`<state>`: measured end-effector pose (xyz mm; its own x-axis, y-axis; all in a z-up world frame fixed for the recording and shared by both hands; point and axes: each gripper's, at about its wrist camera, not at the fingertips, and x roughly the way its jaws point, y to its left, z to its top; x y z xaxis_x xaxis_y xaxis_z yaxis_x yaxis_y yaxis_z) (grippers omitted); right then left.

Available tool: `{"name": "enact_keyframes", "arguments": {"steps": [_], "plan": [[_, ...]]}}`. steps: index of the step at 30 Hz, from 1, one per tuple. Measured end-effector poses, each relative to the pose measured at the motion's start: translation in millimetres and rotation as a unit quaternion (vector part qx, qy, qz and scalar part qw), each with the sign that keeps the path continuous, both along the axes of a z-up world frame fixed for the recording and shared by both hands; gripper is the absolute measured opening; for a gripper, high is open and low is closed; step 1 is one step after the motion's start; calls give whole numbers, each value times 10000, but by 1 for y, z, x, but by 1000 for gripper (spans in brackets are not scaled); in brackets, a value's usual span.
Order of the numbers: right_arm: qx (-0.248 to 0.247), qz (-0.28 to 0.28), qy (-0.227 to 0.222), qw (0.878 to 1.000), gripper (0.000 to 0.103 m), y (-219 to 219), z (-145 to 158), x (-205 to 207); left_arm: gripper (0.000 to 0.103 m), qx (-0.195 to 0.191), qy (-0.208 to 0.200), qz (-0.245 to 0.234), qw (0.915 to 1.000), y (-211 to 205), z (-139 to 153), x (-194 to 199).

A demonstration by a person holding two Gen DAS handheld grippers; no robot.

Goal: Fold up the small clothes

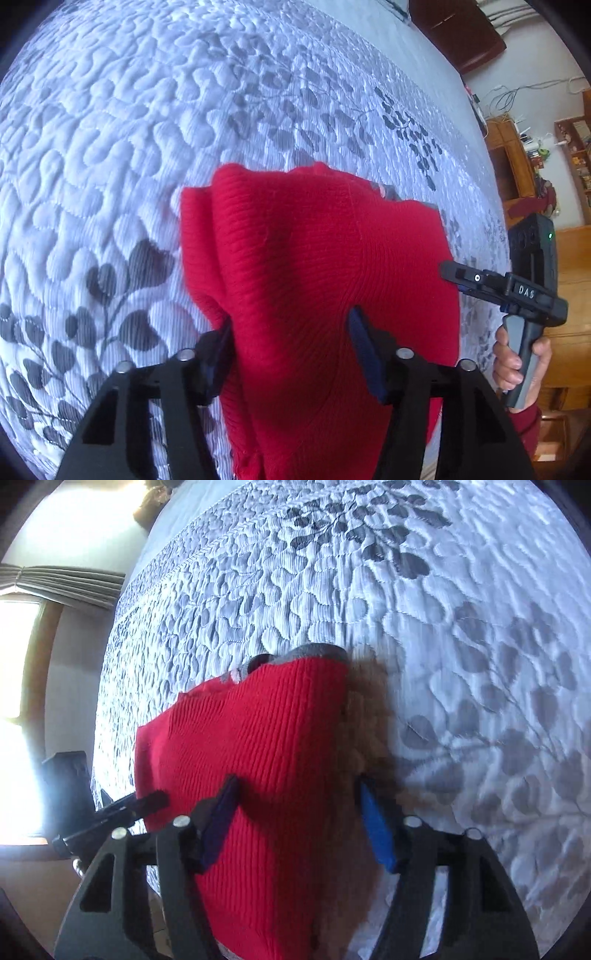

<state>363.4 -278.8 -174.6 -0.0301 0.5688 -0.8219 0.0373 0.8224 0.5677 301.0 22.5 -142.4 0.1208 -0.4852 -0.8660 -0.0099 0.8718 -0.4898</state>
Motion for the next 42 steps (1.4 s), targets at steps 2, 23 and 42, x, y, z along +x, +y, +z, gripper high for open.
{"name": "enact_keyframes", "arguments": {"steps": [2,23,42], "plan": [[88,38,29,10000,37,3,-1,2,39,36,-59,-40,10000,-4,1,0],[183,40,-216,9996,72,-25,15,-75,66,-185,-327,-679,9970,-5,16,-30],[539,-67,-143,9984,33,-12,32,-98,24,-257,-345,-563,9975,-61,37,-41]]}}
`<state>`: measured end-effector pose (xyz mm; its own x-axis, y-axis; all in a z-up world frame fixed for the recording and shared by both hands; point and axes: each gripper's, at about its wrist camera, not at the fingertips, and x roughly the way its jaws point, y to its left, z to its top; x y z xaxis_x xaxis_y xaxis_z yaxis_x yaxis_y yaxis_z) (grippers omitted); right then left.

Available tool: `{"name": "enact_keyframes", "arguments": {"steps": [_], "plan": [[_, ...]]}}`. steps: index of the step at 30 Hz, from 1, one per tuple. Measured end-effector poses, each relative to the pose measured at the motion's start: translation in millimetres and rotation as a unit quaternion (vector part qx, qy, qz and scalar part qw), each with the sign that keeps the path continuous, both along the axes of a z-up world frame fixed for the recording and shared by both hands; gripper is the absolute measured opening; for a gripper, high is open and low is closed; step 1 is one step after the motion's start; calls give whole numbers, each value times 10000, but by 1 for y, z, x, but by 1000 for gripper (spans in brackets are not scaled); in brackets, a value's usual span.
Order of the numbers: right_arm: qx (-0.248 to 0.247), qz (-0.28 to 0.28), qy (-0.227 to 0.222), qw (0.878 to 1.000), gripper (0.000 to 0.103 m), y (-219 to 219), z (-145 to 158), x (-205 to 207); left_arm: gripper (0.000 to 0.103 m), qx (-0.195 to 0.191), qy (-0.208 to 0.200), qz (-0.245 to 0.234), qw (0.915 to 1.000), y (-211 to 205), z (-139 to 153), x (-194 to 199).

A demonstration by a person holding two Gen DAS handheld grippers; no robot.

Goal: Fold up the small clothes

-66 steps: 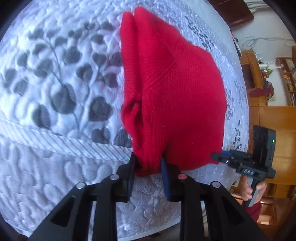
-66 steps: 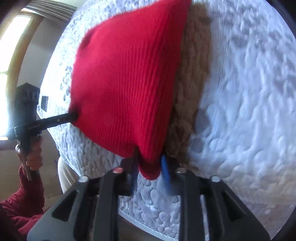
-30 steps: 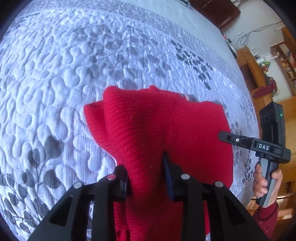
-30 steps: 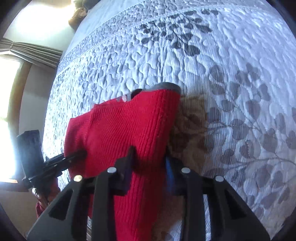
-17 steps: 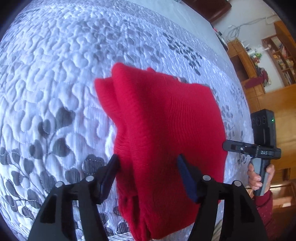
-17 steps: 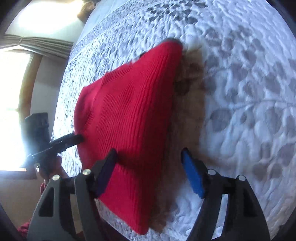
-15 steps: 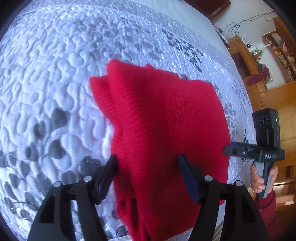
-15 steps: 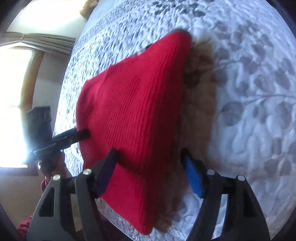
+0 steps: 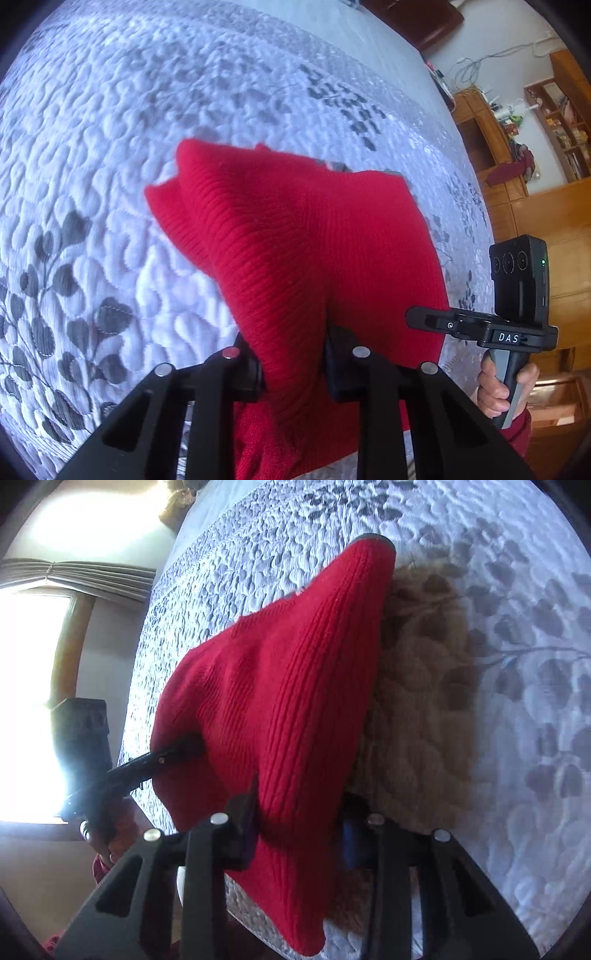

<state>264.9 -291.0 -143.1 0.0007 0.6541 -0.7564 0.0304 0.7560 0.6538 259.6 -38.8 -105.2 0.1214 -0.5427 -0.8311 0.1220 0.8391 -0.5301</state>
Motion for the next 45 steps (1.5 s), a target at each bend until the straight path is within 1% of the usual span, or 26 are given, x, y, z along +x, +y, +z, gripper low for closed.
{"name": "enact_keyframes", "arguments": {"steps": [7,11,14,17,18,19,21,23,24,26,27,28,29,30,32,34,35,36,37,38,40,42,43,44,45], "plan": [[-302,-127,-237,9992,32,-41,45,-8,23,-251,-101,-269,9993,-54,30,-1],[-460,-231,-434,9977,32,-79,71,-14,23,-348,-380,-393,9979,-92,56,-5],[-544,-259,-509,9969,32,-105,76,-17,24,-346,-457,-380,9976,-119,62,-9],[-565,-322,-357,9972,33,-125,58,-18,24,-105,-494,-471,9976,-145,50,-17],[-580,-312,-285,9974,33,-128,49,-18,24,-14,-434,-494,9978,-152,41,-20],[-589,-314,-161,9976,33,-132,34,-18,24,40,-339,-507,9981,-155,32,-23],[-597,-345,47,9976,34,-141,9,-23,23,187,-86,-504,9985,-158,8,-28],[-539,-387,132,9977,38,-144,-15,-31,23,285,46,-507,9983,-154,-12,-35],[-422,-426,85,9982,41,-147,-19,-36,24,265,70,-486,9984,-152,-18,-37],[-208,-540,17,9983,49,-153,-19,-46,25,162,48,-407,9990,-145,-21,-44],[-218,-537,-39,9983,56,-156,-16,-52,26,168,7,-385,9991,-144,-19,-47],[-280,-497,-99,9983,65,-158,-14,-59,30,194,-35,-377,9991,-142,-16,-51],[-352,-433,-138,9983,68,-160,-10,-69,34,236,-62,-370,9990,-141,-13,-57],[-359,-370,-140,9986,70,-162,-8,-78,36,289,-52,-362,9989,-139,-10,-64],[-317,-282,-75,9991,70,-164,-6,-98,39,243,32,-449,9987,-138,-8,-81],[-296,-197,28,9994,70,-162,-7,-110,40,283,140,-519,9982,-140,-9,-94],[-262,-144,105,9995,69,-161,-9,-123,40,362,189,-554,9976,-142,-12,-102],[-222,-113,151,9996,60,-160,-11,-130,40,442,212,-570,9972,-143,-14,-107],[-198,-83,199,9996,33,-157,-12,-137,38,511,239,-582,9967,-145,-18,-112],[-230,-70,323,9992,19,-155,-16,-143,38,561,282,-601,9962,-147,-21,-115],[-315,-183,306,9989,14,-155,-18,-150,36,636,268,-513,9963,-148,-26,-122],[-366,-367,308,9982,14,-158,-19,-155,34,722,211,-474,9960,-150,-28,-124],[-467,-404,309,9976,13,-158,-23,-154,34,769,174,-493,9957,-152,-29,-125],[-700,-398,312,9963,13,-155,-29,-153,35,830,120,-527,9951,-154,-32,-126],[-820,-366,290,9955,14,-150,-33,-153,35,863,88,-536,9948,-156,-35,-127]]}}
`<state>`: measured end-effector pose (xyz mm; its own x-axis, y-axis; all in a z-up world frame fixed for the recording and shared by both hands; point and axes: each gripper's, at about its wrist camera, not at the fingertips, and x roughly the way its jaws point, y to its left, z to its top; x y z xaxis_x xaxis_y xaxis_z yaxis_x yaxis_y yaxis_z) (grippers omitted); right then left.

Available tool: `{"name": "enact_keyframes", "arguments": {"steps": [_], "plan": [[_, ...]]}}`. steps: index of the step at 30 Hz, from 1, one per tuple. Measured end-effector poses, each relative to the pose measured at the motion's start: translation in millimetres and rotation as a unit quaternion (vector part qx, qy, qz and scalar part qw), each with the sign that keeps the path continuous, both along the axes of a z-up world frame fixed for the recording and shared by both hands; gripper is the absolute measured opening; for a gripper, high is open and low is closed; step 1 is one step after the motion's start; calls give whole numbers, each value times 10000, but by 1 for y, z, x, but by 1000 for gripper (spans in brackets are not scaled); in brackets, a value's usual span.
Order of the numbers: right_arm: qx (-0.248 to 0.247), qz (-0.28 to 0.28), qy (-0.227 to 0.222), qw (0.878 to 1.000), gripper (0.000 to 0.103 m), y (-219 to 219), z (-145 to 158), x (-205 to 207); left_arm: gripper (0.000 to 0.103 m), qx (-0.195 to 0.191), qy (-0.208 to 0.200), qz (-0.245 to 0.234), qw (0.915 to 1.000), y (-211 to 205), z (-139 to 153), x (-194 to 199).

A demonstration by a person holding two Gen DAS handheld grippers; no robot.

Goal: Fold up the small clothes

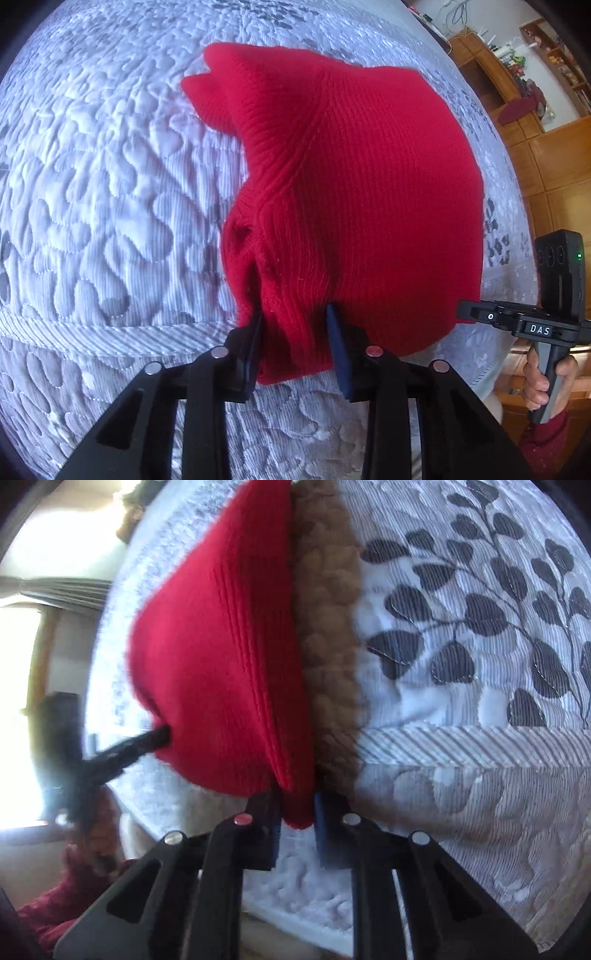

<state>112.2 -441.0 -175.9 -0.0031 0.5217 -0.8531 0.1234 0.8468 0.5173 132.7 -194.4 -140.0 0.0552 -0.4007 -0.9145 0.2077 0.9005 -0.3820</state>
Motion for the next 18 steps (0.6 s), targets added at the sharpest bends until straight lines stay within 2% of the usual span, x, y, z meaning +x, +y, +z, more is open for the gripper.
{"name": "enact_keyframes", "arguments": {"steps": [3,5,6,7,9,10,13,18], "plan": [[-238,30,-159,9996,17,6,8,-2,35,8,-9,37,10000,0,6,-1],[-517,38,-390,9979,30,11,26,-5,34,13,31,151,9999,4,13,-1],[-689,24,-497,9964,41,11,36,-10,34,38,55,265,9996,9,18,-2],[-881,-10,-623,9942,55,13,45,-13,38,123,14,355,9993,12,24,-5],[-1317,-71,-919,9870,63,16,68,-20,48,578,-213,504,9968,15,38,-9],[-1503,-119,-1033,9832,70,19,81,-24,52,806,-351,559,9946,15,45,-11],[-1886,-183,-1270,9736,87,25,106,-37,59,1149,-728,637,9886,12,69,-23],[-2270,-291,-1522,9615,92,50,131,-49,66,1589,-1313,525,9771,-1,104,-49]]}}
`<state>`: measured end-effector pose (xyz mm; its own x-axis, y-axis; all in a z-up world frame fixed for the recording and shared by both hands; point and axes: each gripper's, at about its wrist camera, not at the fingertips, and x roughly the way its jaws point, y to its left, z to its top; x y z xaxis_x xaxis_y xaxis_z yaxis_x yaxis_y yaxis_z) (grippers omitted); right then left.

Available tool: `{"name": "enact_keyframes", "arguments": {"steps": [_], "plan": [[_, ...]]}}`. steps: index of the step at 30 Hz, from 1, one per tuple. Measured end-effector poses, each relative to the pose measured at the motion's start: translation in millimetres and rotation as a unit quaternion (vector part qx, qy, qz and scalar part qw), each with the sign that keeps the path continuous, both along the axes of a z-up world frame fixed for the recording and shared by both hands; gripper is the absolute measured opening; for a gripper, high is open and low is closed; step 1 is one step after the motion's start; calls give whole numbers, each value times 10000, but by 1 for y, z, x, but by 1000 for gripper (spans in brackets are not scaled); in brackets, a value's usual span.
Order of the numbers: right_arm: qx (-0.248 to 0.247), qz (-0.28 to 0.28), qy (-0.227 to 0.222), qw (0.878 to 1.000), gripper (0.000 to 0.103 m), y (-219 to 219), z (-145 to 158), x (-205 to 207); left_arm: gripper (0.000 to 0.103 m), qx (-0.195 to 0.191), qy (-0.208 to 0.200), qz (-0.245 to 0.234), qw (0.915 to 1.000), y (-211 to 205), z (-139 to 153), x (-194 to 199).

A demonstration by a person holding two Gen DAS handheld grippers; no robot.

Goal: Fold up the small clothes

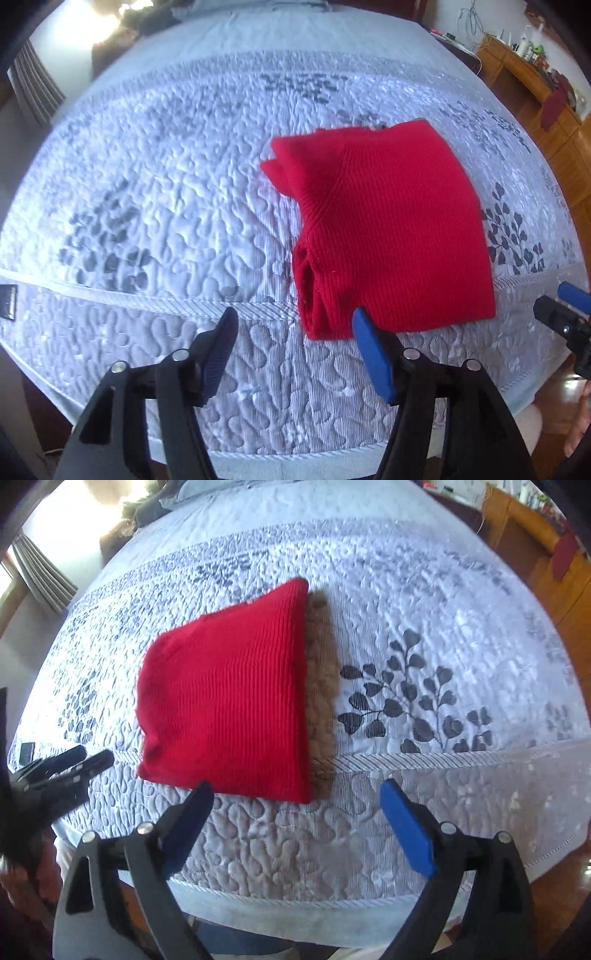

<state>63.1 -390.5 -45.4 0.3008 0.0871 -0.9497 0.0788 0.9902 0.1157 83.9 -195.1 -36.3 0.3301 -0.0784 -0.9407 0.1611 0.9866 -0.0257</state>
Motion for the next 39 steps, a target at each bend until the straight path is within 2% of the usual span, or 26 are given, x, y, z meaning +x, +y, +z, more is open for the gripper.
{"name": "enact_keyframes", "arguments": {"steps": [6,14,28,39], "plan": [[-120,-85,-100,9998,93,6,15,-11,73,246,-546,25,9982,-6,29,-24],[-57,-144,13,9999,93,15,11,-19,75,322,-806,38,9962,-4,49,-34],[-21,-166,142,9998,93,19,7,-18,75,370,-817,42,9960,-7,50,-34],[-35,-163,222,9996,94,22,0,-16,75,472,-657,21,9967,-10,36,-30]]}}
